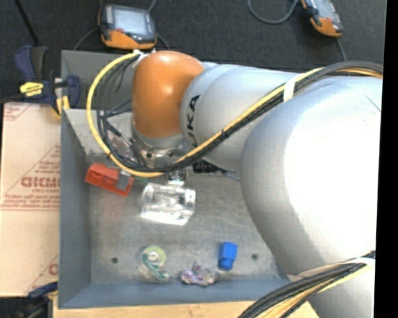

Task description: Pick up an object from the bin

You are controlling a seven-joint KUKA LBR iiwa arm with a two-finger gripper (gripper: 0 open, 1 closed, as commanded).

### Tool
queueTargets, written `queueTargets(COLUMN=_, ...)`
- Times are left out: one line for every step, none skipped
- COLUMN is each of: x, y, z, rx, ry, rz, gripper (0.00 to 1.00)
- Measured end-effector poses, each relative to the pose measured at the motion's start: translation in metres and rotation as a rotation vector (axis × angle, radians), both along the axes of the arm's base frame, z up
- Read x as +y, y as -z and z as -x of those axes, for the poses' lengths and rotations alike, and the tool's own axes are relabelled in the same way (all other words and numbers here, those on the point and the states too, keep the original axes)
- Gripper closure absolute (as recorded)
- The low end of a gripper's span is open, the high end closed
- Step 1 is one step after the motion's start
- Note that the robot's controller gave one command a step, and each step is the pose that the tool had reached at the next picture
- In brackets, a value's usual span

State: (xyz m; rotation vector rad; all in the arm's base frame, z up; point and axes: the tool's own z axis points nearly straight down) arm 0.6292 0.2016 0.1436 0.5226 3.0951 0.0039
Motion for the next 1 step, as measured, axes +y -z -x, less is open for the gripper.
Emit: queueTargets(x=-0.0022, y=-0.0929, z=-0.0008, rx=-0.008, ry=0.017, rz=-0.002, gripper=1.00)
